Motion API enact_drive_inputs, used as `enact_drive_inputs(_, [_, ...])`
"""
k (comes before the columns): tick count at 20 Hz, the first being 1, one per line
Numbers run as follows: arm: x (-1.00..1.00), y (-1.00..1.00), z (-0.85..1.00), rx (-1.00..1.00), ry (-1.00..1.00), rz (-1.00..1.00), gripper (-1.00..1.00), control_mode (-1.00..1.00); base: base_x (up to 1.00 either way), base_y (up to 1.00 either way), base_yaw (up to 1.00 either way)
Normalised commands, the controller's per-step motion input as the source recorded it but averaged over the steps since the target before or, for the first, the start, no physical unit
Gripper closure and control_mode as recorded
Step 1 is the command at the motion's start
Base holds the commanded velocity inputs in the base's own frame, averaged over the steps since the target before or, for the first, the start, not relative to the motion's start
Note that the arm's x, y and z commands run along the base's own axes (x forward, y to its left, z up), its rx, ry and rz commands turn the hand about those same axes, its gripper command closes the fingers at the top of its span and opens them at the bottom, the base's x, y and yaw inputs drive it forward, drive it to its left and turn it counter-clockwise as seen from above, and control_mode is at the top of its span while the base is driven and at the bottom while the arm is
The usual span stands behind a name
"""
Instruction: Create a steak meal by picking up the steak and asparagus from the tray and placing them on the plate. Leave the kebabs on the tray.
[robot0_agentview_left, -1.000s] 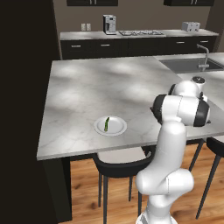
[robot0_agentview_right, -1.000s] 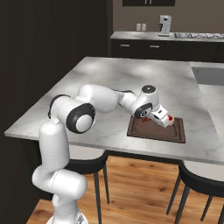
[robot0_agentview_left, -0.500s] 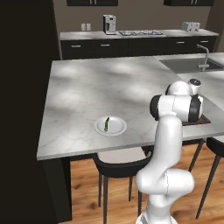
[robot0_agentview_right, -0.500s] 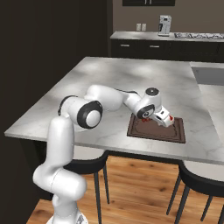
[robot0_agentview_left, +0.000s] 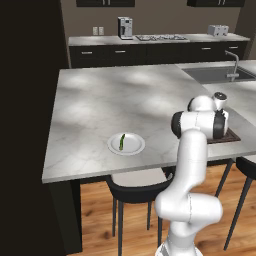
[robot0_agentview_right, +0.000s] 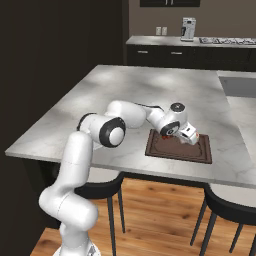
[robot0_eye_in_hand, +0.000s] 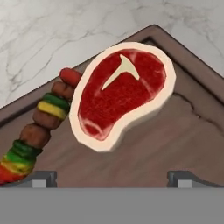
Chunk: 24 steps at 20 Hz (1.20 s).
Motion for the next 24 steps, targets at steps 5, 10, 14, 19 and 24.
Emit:
enact_drive_inputs(5, [0.38, -0.17, -0.17, 0.00, 0.00, 0.03, -1.00, -1.00, 0.00, 0.00, 0.00])
enact_drive_inputs(10, [0.35, -0.15, -0.20, 0.00, 0.00, 0.03, -1.00, -1.00, 0.00, 0.00, 0.00])
enact_drive_inputs(14, [0.19, -0.05, -0.24, 0.00, 0.00, 0.03, 1.00, -1.00, 0.00, 0.00, 0.00])
enact_drive_inputs(19, [-0.14, 0.00, -0.05, 0.00, -0.06, 0.00, 1.00, -1.00, 0.00, 0.00, 0.00])
enact_drive_inputs(24, [-0.81, 0.02, 0.22, 0.00, -0.09, 0.00, 1.00, -1.00, 0.00, 0.00, 0.00])
